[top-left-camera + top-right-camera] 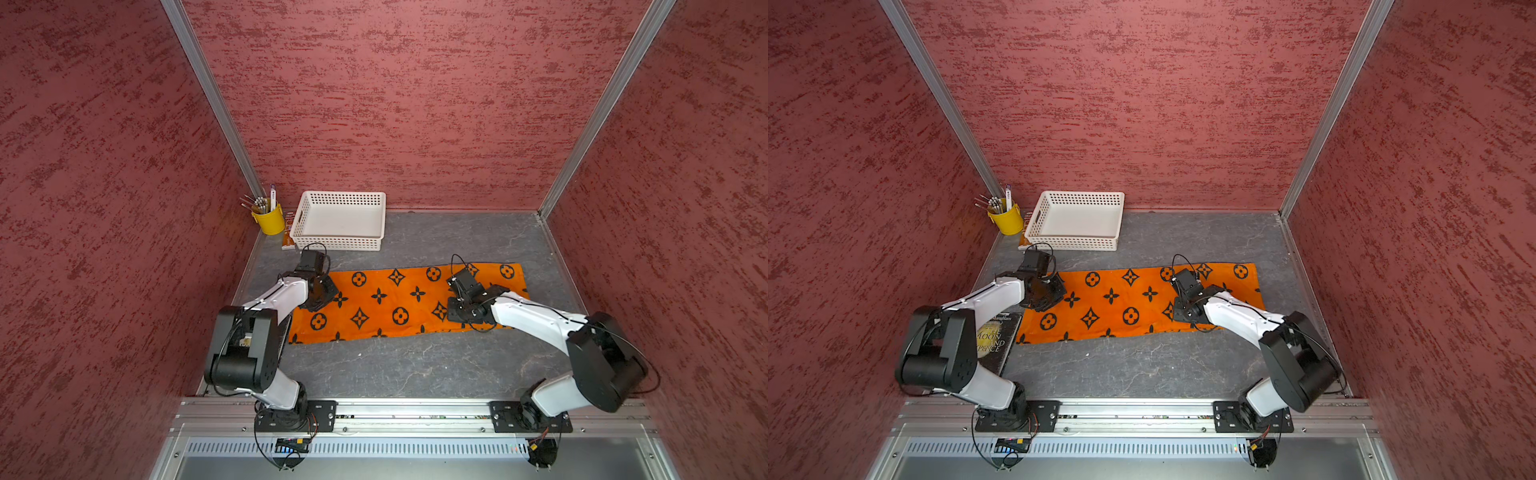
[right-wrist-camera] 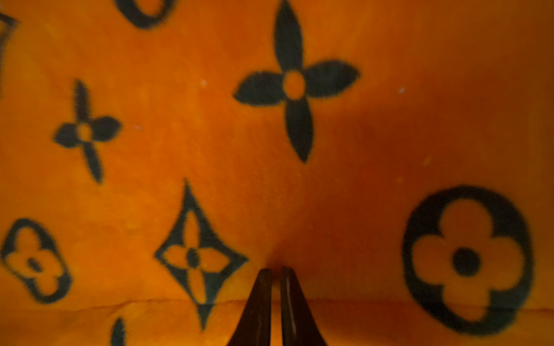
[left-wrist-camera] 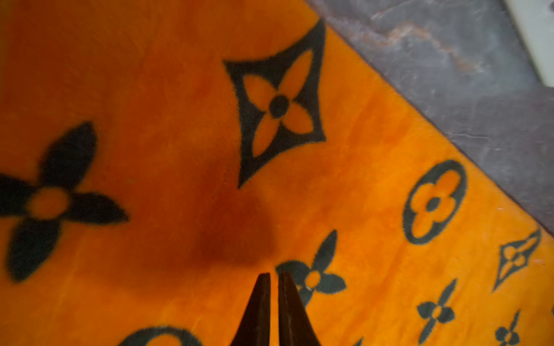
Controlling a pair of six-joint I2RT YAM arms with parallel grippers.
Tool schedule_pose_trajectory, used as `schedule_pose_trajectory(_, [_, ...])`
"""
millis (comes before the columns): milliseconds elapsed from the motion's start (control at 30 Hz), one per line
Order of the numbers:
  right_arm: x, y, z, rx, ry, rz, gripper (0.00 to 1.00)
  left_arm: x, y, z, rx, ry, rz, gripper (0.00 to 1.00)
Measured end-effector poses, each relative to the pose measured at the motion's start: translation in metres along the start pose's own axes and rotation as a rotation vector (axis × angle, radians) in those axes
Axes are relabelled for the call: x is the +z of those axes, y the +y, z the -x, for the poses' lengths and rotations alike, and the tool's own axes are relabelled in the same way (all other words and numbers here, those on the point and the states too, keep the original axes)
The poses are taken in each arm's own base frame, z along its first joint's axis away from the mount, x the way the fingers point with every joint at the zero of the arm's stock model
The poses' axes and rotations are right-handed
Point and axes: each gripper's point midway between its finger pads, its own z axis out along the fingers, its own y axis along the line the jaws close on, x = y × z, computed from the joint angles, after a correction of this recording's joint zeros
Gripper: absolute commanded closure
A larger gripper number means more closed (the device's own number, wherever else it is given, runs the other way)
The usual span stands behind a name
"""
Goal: Roll up the pillowcase
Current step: Move the bin to the corner of the board, then adjust the pillowcase at the center of the board.
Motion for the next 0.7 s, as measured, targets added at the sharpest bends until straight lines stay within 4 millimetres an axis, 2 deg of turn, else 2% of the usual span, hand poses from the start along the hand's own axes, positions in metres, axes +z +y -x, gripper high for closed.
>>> schedule_pose_trajectory(67, [0.009, -0.005, 0.001, 0.016, 0.031, -0.05, 0.87, 0.009, 0.003, -0.01, 0.008, 0.041, 0.011, 0.9])
schedule_pose_trajectory(133, [0.013, -0.006, 0.011, 0.036, 0.039, -0.077, 0.87, 0.009, 0.0, -0.013, 0.021, 0.046, 0.002, 0.9])
schedule_pose_trajectory(300, [0.03, -0.016, 0.054, 0.125, 0.042, -0.112, 0.87, 0.011, -0.018, -0.042, 0.065, 0.083, -0.03, 0.93])
schedule_pose_trajectory(533, [0.051, -0.026, 0.139, 0.184, 0.0, -0.121, 0.82, 0.001, -0.044, -0.129, 0.15, 0.216, -0.136, 0.93])
schedule_pose_trajectory(633, [0.062, -0.016, 0.18, 0.165, -0.036, -0.091, 0.74, -0.006, -0.056, -0.173, 0.251, 0.298, -0.176, 0.92])
schedule_pose_trajectory(700, [0.068, -0.005, 0.203, 0.144, -0.059, -0.05, 0.72, -0.011, -0.061, -0.194, 0.314, 0.341, -0.187, 0.9])
